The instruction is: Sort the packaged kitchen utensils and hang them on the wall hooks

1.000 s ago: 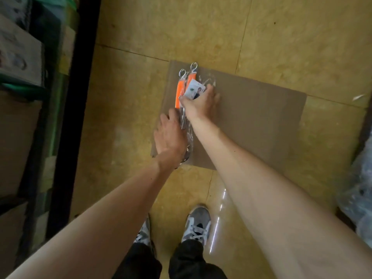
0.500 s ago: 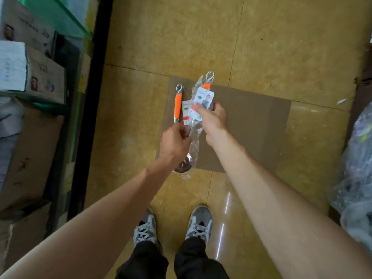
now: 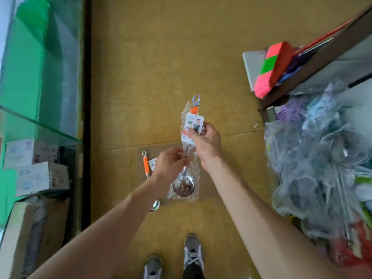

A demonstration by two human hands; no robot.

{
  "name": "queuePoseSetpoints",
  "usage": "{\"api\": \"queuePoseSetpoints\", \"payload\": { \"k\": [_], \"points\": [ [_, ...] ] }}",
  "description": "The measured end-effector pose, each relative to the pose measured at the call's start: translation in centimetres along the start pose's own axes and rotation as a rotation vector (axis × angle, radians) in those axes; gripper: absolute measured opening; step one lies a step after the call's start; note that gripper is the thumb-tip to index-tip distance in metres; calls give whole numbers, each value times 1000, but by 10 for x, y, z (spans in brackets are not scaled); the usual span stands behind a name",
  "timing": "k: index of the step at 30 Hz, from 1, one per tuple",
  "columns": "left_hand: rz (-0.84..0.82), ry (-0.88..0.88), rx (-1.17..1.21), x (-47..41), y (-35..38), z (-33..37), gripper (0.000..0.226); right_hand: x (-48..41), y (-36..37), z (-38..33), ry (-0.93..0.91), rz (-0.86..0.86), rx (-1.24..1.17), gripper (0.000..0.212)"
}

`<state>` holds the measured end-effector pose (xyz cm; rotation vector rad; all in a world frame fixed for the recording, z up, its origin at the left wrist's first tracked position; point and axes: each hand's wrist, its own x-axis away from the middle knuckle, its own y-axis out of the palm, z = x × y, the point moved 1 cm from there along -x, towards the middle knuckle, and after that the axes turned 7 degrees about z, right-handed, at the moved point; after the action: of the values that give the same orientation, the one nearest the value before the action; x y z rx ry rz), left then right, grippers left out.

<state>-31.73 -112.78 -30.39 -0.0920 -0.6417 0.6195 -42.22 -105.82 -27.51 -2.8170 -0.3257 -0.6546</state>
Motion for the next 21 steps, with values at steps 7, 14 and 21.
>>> {"api": "queuePoseSetpoints", "payload": {
  "k": [7, 14, 21],
  "points": [
    [-217, 208, -175, 70, 36, 129, 18, 61, -107, -111, -128, 221, -127, 21],
    [-365, 380, -229, 142, 100, 214, 14, 117, -221, -173, -239, 385, -172, 23],
    [-548, 416, -251, 230, 196, 243, 18, 180, -354, -171, -272, 542, -243, 17]
  ]
}}
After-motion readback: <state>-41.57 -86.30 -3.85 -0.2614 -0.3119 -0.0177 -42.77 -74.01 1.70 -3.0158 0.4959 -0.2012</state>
